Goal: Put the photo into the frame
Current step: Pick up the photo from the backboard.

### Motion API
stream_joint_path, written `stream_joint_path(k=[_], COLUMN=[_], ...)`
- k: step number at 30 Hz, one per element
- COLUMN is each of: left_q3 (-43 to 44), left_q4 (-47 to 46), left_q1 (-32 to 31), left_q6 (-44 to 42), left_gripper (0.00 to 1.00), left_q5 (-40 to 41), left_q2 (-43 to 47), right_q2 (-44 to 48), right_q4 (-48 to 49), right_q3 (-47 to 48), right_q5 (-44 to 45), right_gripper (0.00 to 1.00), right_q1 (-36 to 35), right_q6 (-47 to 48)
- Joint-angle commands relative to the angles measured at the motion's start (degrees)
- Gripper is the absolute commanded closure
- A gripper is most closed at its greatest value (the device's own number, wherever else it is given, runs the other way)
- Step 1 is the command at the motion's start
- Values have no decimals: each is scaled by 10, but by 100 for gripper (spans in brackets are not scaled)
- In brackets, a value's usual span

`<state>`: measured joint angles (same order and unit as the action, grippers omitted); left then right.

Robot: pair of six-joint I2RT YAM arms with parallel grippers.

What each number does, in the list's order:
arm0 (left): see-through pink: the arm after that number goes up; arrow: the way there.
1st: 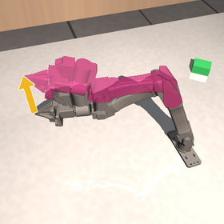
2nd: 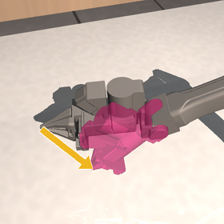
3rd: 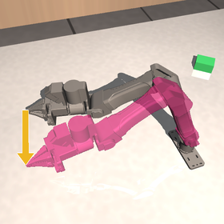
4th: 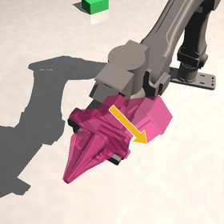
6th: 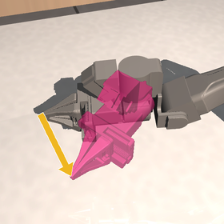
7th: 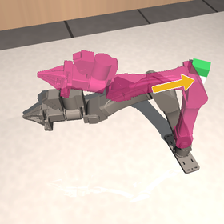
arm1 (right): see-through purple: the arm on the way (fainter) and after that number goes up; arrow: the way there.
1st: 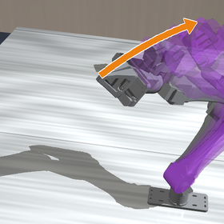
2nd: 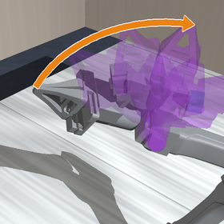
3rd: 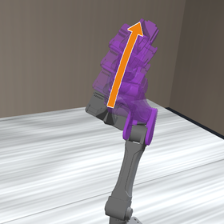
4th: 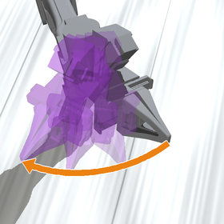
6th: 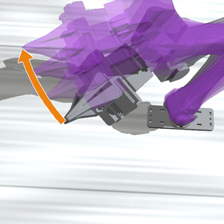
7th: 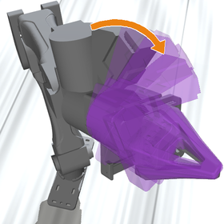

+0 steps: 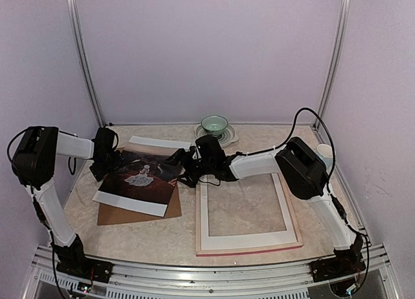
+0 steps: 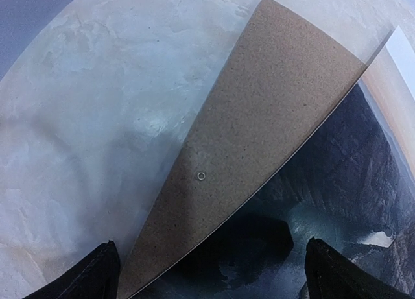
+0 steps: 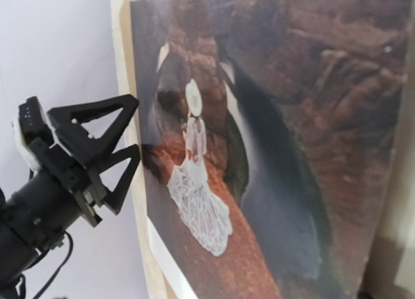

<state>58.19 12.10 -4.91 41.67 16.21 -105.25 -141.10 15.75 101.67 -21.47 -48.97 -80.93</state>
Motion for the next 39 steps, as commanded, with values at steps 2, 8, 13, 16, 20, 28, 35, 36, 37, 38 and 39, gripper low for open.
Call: stream_joint_path(k=[2,8,13,16,20,28,35,36,37,38,39], left_q3=[1,1,0,-1,-1,-3,-4,-4,-4,-4,-3], left_q4=[23,24,23,23,25,23,22,23,23,23,23], left_q1=[-6,-7,-10,-11,-11,-13,-14,-15,-15,-15,-16], left_q6=[2,1,2,3,3,4,4,4,4,4,4], left_gripper=[2,2,2,2,2,2,2,2,2,2,2], left_q5=[-25,-27,-27,-28,-29,-31,-33,-32,-33,-33,-32], left_q2=[-21,-22,-21,-20,-17,-14,-11,-12,-11,-11,-9], right_q2=[1,-12,-19,-24,-34,-52,-68,-71,-74,-75,-77], right_q4=[54,94,86,78,81,82,95,93,93,94,95], right_q3=[-11,-16,-9,-4,-1,18,38,43,47,49,50], right_q5=[-21,-44,-48,-51,-54,-49,-51,-52,-54,-55,-56], right_gripper=[13,28,34,38,44,50,65,67,70,74,78], right_q1=[5,2,0,0,-2,-8,-10,-10,-10,-10,-11], right_q6=[-12,-20,-14,-7,-7,0,-2,-1,-2,-3,-5])
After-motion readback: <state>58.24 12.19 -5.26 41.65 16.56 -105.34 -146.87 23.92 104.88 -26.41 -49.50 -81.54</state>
